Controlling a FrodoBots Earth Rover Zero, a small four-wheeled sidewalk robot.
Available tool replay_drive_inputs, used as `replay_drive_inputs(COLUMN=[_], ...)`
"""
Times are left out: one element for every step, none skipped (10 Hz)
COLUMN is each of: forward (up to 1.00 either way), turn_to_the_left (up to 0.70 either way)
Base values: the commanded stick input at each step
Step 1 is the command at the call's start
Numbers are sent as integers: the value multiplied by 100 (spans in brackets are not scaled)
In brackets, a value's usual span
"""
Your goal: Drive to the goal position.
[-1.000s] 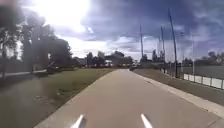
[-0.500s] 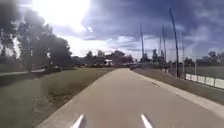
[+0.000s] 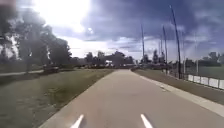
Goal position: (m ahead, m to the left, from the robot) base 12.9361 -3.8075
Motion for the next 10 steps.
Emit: replay_drive_inputs(forward=[100, 100, 100, 100, 100, 100, 100, 100, 100, 100], turn_to_the_left=[0, 0, 0, 0, 0, 0, 0, 0, 0, 0])
